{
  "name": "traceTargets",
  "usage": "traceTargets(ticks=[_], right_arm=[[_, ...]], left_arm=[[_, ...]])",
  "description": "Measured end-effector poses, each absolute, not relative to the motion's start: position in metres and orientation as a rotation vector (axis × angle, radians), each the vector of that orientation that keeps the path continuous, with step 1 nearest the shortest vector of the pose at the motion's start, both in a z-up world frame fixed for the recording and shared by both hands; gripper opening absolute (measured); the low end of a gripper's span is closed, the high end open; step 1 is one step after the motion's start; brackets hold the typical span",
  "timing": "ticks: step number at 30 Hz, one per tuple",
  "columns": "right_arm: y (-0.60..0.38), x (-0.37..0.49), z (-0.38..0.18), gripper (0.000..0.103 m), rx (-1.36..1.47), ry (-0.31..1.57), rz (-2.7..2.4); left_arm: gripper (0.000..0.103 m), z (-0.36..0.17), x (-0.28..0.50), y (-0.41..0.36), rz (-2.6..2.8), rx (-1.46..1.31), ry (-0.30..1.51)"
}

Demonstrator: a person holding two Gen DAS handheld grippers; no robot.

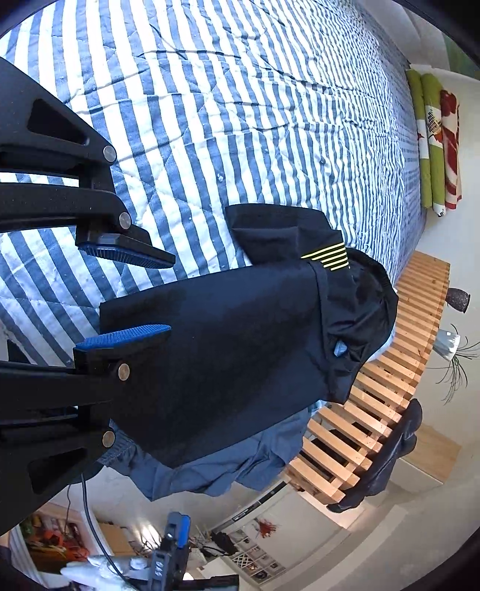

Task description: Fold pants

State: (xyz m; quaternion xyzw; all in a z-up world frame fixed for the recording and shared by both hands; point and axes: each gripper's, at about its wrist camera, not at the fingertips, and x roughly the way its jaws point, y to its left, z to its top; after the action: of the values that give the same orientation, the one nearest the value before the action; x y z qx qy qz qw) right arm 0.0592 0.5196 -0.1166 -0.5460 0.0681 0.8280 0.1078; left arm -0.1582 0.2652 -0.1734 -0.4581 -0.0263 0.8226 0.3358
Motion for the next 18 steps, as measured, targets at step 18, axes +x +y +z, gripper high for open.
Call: traceTargets(ticks=[18], right_arm=[[0.546,0.056,-0.118,0.048,-1.512,0.492,2.419]], left_arm=[[0.034,-0.172,-0.171,0.265,2.161,-1.202,-0.094]])
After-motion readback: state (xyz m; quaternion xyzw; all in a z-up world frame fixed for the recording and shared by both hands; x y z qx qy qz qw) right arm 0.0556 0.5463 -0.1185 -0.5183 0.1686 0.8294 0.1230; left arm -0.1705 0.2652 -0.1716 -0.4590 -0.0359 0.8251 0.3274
